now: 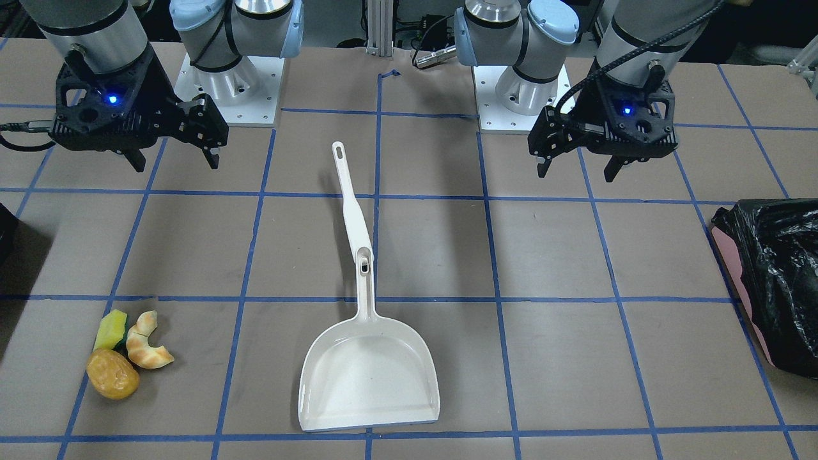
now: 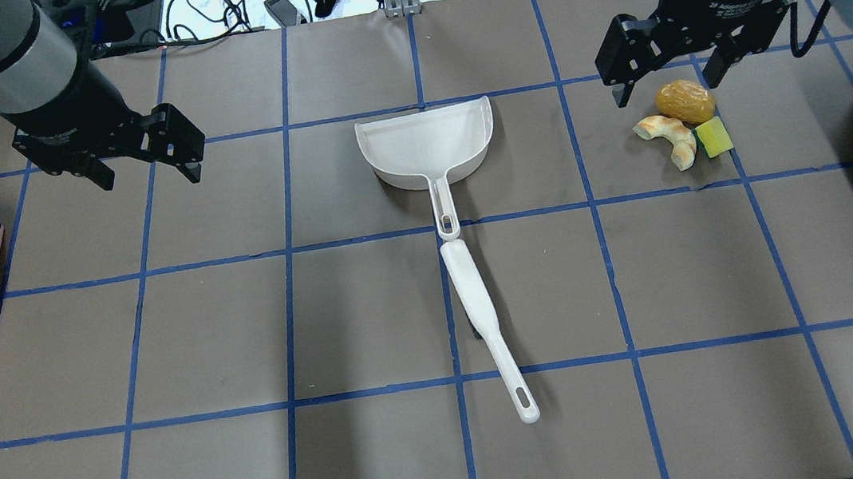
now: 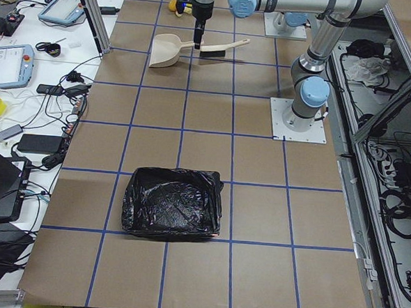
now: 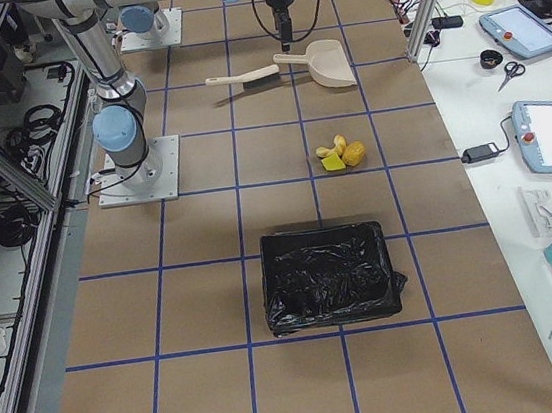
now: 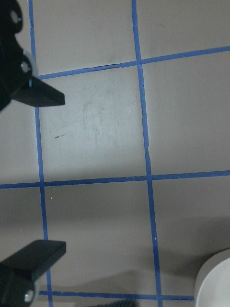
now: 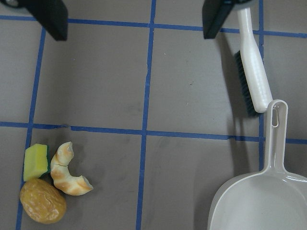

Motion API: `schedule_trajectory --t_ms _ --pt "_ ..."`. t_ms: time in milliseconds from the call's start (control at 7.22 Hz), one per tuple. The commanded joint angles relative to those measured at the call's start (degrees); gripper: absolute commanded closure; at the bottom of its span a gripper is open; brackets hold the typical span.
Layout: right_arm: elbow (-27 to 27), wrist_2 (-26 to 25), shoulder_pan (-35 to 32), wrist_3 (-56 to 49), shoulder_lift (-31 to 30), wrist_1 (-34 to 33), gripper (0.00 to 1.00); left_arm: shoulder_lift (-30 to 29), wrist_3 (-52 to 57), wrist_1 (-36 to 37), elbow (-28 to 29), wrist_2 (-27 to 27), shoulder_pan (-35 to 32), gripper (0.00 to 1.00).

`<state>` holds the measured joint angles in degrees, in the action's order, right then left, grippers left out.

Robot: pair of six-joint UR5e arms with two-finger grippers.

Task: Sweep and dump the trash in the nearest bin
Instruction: 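Move the right gripper toward the white dustpan handle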

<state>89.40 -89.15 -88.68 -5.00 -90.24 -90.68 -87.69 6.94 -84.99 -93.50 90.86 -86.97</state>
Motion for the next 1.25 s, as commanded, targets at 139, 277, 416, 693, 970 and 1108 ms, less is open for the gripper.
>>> schedule_trajectory --t_ms 139,277,416,693,970,1108 --pt "0.2 0.0 0.0 0.1 0.2 -0.3 0.0 0.6 0.0 -1.5 0.0 0.0 0.0 0.0" --pt "0.6 0.0 0.0 0.0 0.1 -0.3 0.0 0.7 0.0 -1.5 -0.1 0.0 0.2 0.0" --pt "0.9 0.1 0.0 0.1 0.1 -0.3 0.0 0.7 0.0 -1.9 -0.1 0.0 0.0 0.0" --pt "0.9 1.0 -0.2 0.4 0.0 -0.3 0.0 0.6 0.0 -1.9 -0.1 0.1 0.4 0.0" --pt "1.1 3.2 -3.2 4.0 2.3 -3.2 0.0 0.2 0.1 -1.4 -0.2 -0.1 0.7 0.0" --pt "0.9 3.2 -7.1 8.2 5.3 -7.2 0.0 0.0 0.2 -1.6 -0.4 0.0 0.7 0.0"
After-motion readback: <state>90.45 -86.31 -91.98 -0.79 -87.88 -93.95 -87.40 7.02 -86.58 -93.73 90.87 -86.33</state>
